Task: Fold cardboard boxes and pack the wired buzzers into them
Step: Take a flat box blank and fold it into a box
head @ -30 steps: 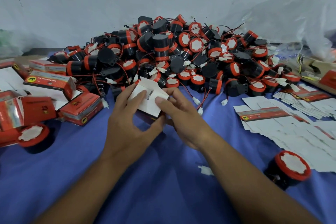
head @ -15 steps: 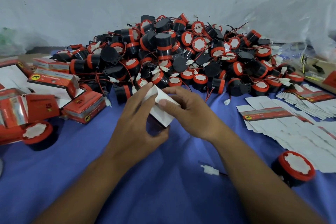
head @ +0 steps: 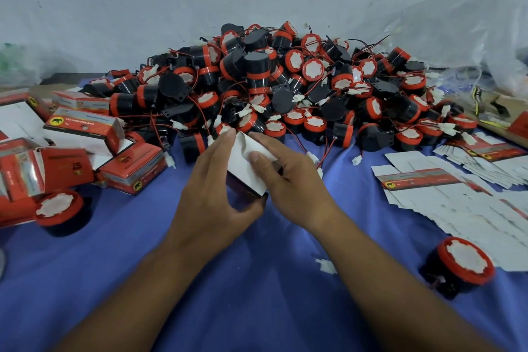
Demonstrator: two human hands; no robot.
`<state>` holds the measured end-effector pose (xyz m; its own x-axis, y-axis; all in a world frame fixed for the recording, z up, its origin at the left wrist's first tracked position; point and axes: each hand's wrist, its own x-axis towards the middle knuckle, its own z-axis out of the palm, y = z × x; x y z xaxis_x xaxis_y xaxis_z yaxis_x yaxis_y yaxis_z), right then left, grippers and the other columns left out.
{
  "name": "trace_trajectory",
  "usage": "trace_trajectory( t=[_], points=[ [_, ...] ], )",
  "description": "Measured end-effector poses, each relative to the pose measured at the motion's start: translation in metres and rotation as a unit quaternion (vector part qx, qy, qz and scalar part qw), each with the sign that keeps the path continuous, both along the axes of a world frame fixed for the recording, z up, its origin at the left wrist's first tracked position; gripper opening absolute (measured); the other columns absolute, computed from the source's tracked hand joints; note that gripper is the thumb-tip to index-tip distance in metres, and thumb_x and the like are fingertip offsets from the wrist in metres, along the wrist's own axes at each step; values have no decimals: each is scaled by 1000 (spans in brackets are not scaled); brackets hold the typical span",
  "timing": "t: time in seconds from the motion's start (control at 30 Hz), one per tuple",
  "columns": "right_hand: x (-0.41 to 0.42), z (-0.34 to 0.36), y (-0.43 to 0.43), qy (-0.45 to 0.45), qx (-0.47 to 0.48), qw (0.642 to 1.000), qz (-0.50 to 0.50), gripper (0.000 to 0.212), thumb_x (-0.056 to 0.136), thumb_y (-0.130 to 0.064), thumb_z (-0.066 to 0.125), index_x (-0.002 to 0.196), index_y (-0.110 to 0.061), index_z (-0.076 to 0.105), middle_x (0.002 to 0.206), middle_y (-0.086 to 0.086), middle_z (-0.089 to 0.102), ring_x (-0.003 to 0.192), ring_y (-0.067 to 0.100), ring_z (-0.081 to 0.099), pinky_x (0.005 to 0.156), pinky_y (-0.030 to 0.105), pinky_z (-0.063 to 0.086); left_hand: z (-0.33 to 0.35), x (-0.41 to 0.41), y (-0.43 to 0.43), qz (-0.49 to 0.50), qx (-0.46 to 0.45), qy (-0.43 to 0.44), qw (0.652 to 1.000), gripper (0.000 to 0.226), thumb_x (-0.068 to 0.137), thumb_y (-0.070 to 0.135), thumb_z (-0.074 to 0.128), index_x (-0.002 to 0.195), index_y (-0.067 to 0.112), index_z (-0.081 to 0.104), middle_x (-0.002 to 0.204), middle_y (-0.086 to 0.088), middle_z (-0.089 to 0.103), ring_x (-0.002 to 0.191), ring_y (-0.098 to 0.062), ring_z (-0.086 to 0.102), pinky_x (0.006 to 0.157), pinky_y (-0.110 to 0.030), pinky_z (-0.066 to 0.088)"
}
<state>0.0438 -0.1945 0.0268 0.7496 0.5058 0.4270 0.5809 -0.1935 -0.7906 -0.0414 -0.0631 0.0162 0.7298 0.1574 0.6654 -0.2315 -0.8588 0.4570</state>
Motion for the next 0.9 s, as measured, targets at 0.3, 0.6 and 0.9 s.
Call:
trace_trajectory(
  t=[0.3,0.6,0.9],
  points=[
    [1,0,3,2,-17,998,62,44,107,-18,43,150,-14,40,149,-3,47,137,4,42,114,20,32,-6,4,6,8,23,-35,999,95,66,14,88,144,-7,38,147,-9,44,138,-16,37,112,-10,25],
    [4,-1,2,116,88,986,83,41,99,-7,59,140,-10,55,143,0,55,133,7,50,113,31,41,-8,5,5,4,32,-61,998,94,66,14,89,142,-10,40,147,-10,44,137,-14,39,111,-10,27],
    [10,1,-3,182,154,965,113,31,98,-3,59,118,-23,70,118,-2,72,110,11,67,90,27,56,-8,5,1,-14,80,-61,995,97,68,18,89,145,-7,36,150,-14,42,139,-22,37,107,-30,39]
  ],
)
